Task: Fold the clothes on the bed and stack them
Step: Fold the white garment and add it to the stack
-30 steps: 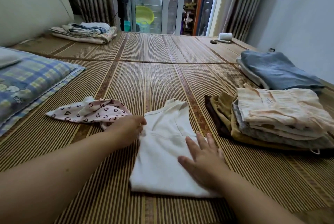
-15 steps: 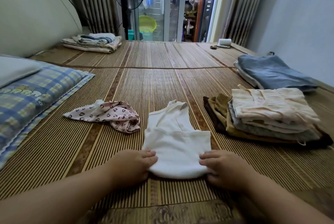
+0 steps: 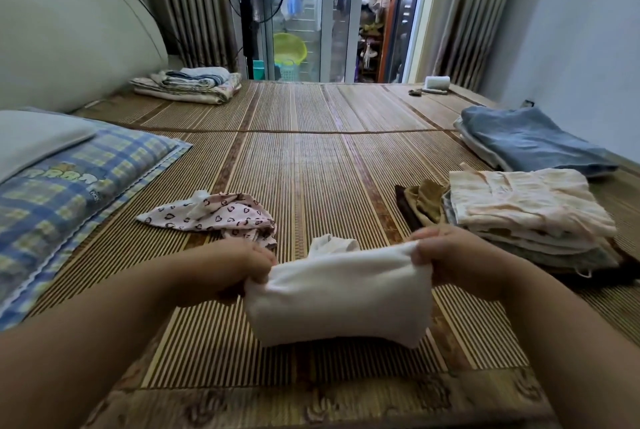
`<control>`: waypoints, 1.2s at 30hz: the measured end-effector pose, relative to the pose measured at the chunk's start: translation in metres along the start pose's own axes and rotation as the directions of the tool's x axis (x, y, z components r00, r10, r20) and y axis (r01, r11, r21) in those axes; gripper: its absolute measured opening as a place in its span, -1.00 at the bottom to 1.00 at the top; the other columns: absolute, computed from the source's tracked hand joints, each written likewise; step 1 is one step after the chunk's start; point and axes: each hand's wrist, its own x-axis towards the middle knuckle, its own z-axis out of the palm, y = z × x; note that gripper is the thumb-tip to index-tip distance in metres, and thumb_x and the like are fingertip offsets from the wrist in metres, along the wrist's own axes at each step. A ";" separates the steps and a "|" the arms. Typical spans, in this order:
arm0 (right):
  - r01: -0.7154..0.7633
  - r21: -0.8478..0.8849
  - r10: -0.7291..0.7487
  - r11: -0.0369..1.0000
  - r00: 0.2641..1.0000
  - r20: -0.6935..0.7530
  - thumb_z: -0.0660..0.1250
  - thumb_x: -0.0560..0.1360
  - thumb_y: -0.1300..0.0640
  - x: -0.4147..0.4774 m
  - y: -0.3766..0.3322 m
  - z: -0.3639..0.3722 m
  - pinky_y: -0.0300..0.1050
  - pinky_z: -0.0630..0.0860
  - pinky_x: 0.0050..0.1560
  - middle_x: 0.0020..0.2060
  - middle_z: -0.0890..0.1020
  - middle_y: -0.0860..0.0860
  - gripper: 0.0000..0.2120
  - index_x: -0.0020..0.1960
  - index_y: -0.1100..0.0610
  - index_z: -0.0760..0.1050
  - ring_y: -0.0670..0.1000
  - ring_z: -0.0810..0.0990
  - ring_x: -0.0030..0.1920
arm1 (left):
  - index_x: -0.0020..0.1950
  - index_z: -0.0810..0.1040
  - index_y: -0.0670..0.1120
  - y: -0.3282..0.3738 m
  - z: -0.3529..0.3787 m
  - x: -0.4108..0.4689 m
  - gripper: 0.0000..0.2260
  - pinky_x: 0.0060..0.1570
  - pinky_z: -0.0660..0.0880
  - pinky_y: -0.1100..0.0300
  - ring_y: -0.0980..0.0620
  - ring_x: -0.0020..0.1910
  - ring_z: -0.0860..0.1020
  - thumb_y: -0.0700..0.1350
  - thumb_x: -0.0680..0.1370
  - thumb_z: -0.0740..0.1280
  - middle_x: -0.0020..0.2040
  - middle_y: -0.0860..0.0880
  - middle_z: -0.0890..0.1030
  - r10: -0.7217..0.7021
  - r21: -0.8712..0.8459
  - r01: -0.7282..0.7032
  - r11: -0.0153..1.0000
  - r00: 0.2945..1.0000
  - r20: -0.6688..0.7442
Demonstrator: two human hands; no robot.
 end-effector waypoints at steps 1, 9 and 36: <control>0.017 0.031 -0.014 0.999 0.996 -0.093 0.37 0.21 0.08 0.010 -0.002 0.003 -0.18 0.48 -0.40 -0.33 0.58 0.03 -0.61 -0.06 0.32 0.57 0.00 0.54 -0.35 | -0.26 0.45 -0.15 0.000 -0.003 0.003 -0.89 -0.52 0.24 0.28 0.14 -0.50 0.31 -0.15 0.27 0.25 -0.44 0.05 0.42 0.004 -0.016 -0.005 1.000 0.998 -0.057; 0.058 -0.077 -0.095 0.995 0.661 -0.744 0.24 0.59 0.01 0.100 0.008 0.023 0.08 0.33 0.38 0.32 0.47 0.10 -0.52 0.46 0.11 0.29 0.11 0.42 0.32 | 0.39 0.40 -0.04 -0.007 -0.007 0.065 -0.68 0.06 0.56 -0.01 -0.03 0.02 0.60 -0.15 0.63 0.21 0.21 -0.16 0.55 0.043 -0.204 -0.257 0.945 0.713 -0.700; -0.417 -0.646 0.031 0.640 0.853 -0.520 0.55 0.29 0.00 0.056 0.053 0.043 -0.04 0.39 0.25 0.32 0.44 0.05 -0.09 0.51 -0.02 0.15 0.10 0.44 0.28 | -0.07 0.68 0.16 -0.034 0.051 0.038 -0.64 -0.05 0.53 0.17 0.22 -0.17 0.58 0.35 0.32 0.35 -0.15 0.16 0.68 -0.033 0.625 0.111 0.773 0.990 -0.135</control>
